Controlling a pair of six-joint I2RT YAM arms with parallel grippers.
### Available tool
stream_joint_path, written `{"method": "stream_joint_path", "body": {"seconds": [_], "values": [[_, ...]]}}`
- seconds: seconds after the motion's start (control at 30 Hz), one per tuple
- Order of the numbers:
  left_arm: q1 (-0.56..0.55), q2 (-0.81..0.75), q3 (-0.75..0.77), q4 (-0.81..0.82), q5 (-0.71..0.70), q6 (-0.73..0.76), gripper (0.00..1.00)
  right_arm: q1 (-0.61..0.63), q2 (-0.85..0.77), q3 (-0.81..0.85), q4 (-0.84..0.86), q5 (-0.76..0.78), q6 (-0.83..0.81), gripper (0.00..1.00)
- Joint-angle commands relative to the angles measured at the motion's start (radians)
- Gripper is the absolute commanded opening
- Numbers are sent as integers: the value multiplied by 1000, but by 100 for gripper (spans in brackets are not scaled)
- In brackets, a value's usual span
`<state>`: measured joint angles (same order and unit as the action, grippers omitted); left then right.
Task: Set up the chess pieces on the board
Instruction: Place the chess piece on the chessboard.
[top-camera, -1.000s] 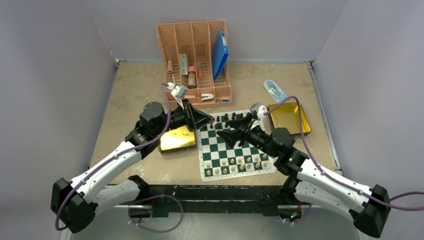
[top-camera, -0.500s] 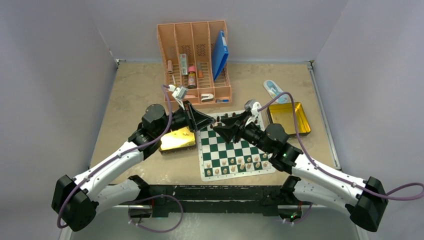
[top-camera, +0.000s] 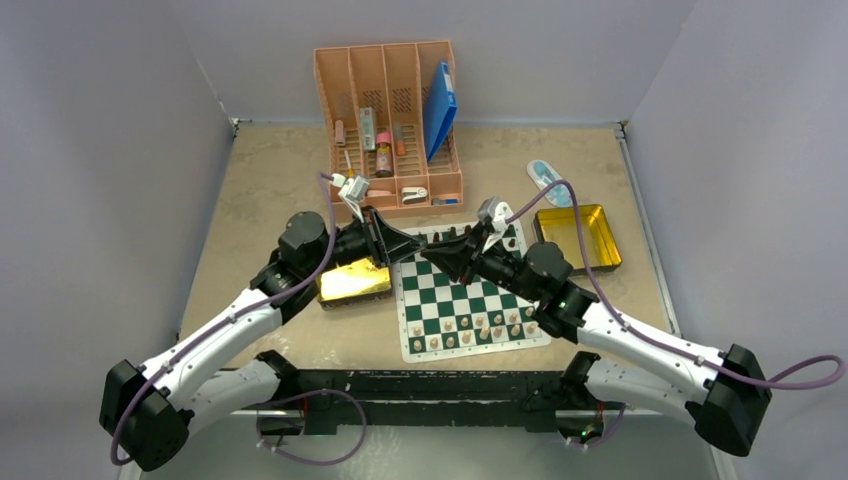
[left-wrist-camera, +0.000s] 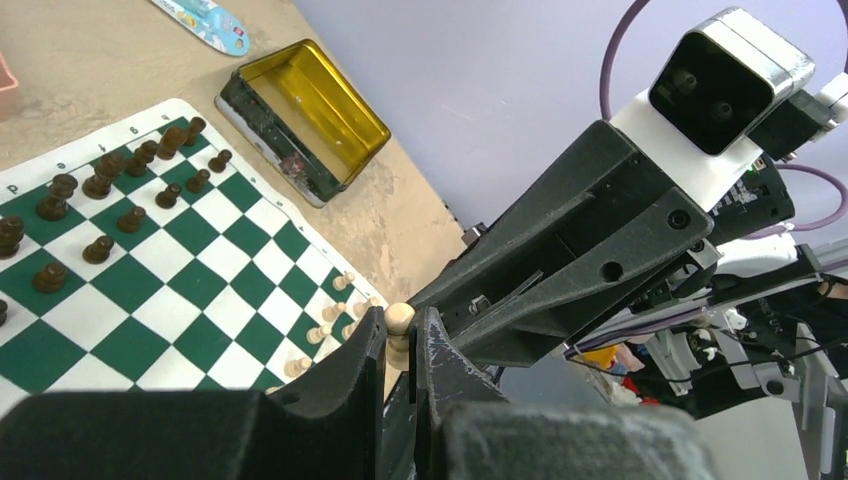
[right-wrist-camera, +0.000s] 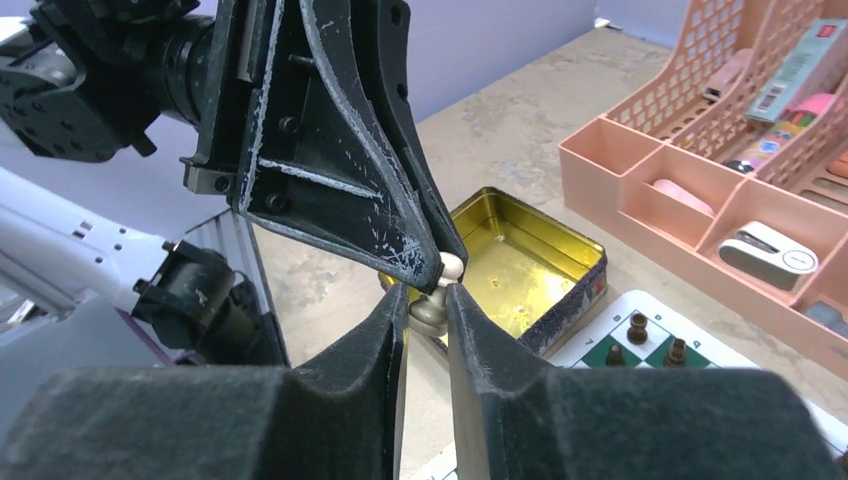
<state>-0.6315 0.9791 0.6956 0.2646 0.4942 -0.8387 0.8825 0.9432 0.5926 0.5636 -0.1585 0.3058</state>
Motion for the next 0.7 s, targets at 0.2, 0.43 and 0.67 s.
{"method": "stream_joint_path", "body": {"seconds": [0.2, 0.43, 0.67], "values": [[-10, -79, 11, -10, 24, -6, 0, 3, 32, -5, 104, -54, 23, 42], [-10, -74, 20, -60, 21, 32, 0, 3, 15, -26, 163, -54, 16, 45], [-10, -62, 27, -61, 47, 40, 0, 3, 35, -13, 174, -74, 5, 22]]}}
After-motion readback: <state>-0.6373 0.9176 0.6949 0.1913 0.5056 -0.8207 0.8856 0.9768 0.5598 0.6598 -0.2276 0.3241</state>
